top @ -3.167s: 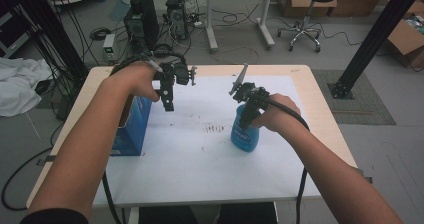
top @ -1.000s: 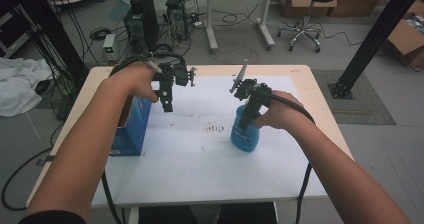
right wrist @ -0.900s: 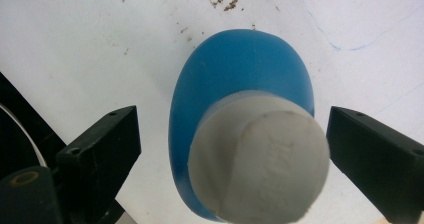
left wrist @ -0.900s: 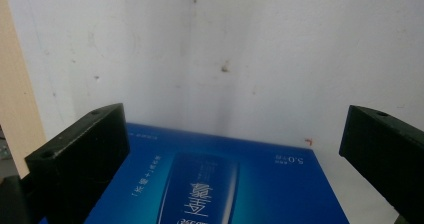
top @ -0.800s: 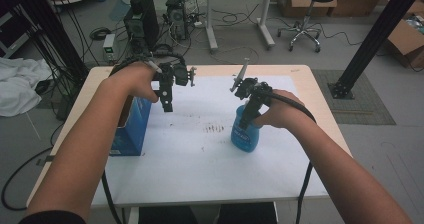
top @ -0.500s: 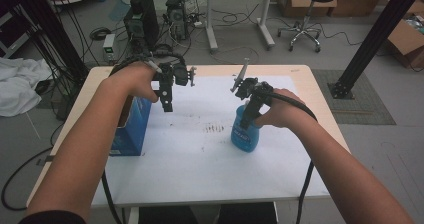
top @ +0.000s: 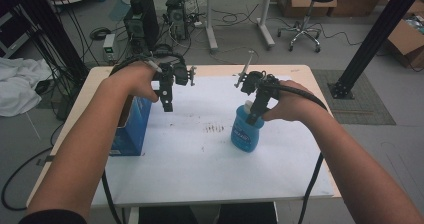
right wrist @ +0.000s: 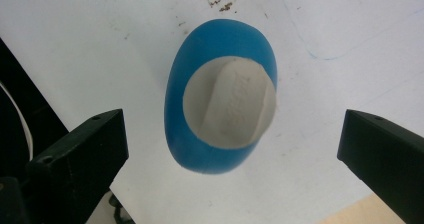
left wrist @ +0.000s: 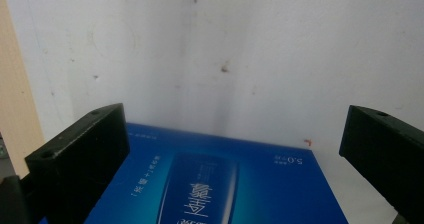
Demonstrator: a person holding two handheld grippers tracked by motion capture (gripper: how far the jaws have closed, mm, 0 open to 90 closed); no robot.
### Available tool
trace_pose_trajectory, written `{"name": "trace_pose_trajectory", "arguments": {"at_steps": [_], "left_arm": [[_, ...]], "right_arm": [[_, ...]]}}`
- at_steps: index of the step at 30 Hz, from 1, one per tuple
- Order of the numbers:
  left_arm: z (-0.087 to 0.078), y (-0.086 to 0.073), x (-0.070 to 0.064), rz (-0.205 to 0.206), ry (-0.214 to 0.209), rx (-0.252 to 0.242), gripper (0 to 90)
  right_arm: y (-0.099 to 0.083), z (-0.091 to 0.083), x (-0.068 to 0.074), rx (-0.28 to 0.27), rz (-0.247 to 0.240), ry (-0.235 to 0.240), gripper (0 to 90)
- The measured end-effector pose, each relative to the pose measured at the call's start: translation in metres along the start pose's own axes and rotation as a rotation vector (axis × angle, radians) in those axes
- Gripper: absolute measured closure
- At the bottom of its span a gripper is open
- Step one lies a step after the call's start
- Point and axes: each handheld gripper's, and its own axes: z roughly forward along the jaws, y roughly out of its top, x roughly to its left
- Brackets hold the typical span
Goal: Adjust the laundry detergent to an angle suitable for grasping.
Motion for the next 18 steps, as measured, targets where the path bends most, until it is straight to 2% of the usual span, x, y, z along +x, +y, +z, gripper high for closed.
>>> {"name": "trace_pose_trajectory", "arguments": {"at_steps": [4, 12, 18], "left_arm": [[-0.001, 0.0, 0.0, 0.001, -0.005, 0.005, 0.1], [-0.001, 0.0, 0.001, -0.001, -0.005, 0.0, 0.1], [-0.001, 0.0, 0.002, 0.0, -0.007, 0.003, 0.1]], "right_arm": [[0.0, -0.009, 0.002, 0.004, -0.05, -0.005, 0.0], [0.003, -0.027, 0.016, 0.002, -0.201, 0.002, 0.0], [0.004, -0.039, 0.028, 0.007, -0.274, 0.015, 0.0]]}}
